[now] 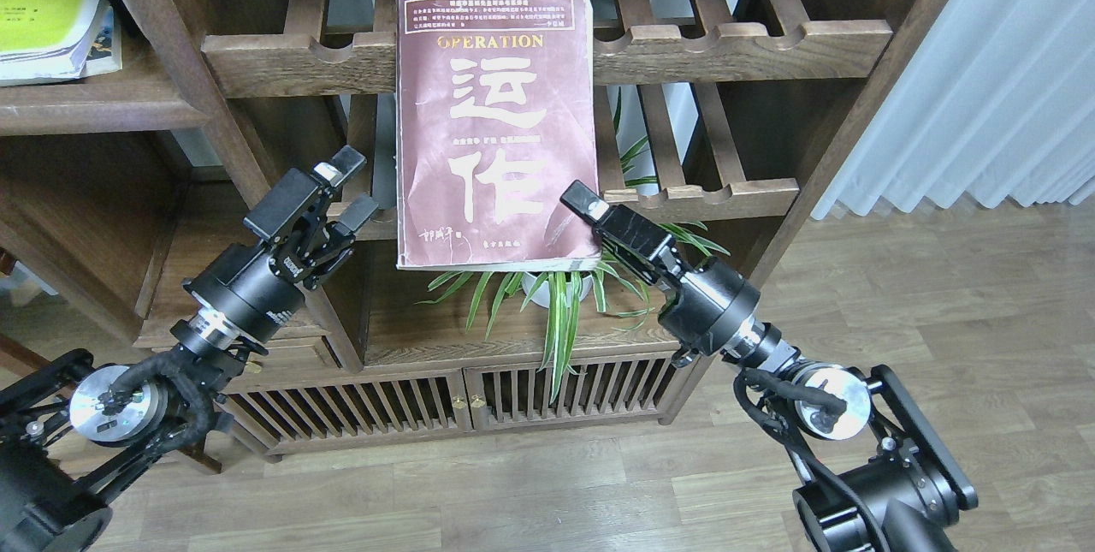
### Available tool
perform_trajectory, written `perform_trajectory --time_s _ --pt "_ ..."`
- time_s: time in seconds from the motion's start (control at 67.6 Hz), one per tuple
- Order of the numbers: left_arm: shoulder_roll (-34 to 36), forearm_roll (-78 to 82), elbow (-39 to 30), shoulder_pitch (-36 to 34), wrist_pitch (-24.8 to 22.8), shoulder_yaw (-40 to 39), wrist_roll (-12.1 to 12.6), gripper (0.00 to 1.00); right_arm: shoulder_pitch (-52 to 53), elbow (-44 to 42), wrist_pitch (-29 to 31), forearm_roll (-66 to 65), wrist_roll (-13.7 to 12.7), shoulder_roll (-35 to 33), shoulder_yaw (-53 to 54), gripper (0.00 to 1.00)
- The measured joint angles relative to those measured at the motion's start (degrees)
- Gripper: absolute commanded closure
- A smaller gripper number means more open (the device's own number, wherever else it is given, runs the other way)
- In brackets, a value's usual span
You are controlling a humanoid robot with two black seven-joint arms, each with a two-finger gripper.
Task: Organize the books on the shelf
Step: 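Bring the left gripper to the maroon book and grasp it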
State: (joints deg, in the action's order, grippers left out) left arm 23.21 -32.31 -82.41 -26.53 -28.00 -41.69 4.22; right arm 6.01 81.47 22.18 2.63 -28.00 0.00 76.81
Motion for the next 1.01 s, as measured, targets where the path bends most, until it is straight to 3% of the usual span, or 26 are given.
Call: perform_trajectory --time_s 0.192,0.296,0.37,0.429,0.444,0.518,0.577,0.844,0.918,0.962,0.992,1.006 --pt "-5.1 0.4 0.9 -3.5 0.0 0.0 0.0 0.03 0.5 0.0 0.0 -0.9 0.1 0.0 0.0 0.97" --pt "-6.8 1.5 1.6 -4.2 0.0 0.1 0.1 0.09 0.7 0.0 -0.1 -1.5 0.1 0.0 0.0 0.97" --pt "-7.7 2.6 2.3 -4.3 0.0 0.1 0.1 0.23 0.8 0.0 -0.1 -1.6 0.1 0.0 0.0 0.97" --pt "-8.1 3.1 2.5 -4.3 0.0 0.1 0.1 0.39 0.8 0.0 -0.1 -1.6 0.1 0.0 0.0 0.97" --pt "-8.2 3.2 2.5 -4.3 0.0 0.1 0.0 0.47 0.8 0.0 -0.1 -1.6 0.1 0.0 0.0 0.97" --pt "-8.3 3.2 2.6 -4.2 0.0 0.3 -0.4 0.68 0.8 0.0 -0.1 -1.7 0.1 0.0 0.0 0.97" --pt "-8.4 3.2 2.7 -3.9 0.0 0.3 -0.6 0.95 0.9 0.0 -0.1 -1.7 0.0 0.0 0.0 0.97" --pt "-11.4 2.9 2.8 -4.2 0.0 0.3 0.0 1.0 0.8 0.0 -0.1 -1.7 0.0 0.0 -0.1 0.96" --pt "-11.2 3.0 2.8 -4.2 -0.1 0.4 1.0 1.0 0.8 0.0 -0.1 -1.7 0.0 0.0 -0.1 0.88" --pt "-10.7 3.0 2.8 -4.0 -0.1 0.4 1.9 1.0 0.8 0.0 -0.1 -1.8 -0.1 0.0 -0.1 0.75" --pt "-10.3 3.0 2.8 -3.9 -0.1 0.4 2.5 1.0 0.8 0.0 -0.1 -2.0 -0.2 0.0 -0.1 0.62" --pt "-10.1 3.0 2.8 -3.9 -0.1 0.4 2.8 1.0 0.8 0.0 -0.1 -2.1 -0.2 0.0 -0.1 0.5"
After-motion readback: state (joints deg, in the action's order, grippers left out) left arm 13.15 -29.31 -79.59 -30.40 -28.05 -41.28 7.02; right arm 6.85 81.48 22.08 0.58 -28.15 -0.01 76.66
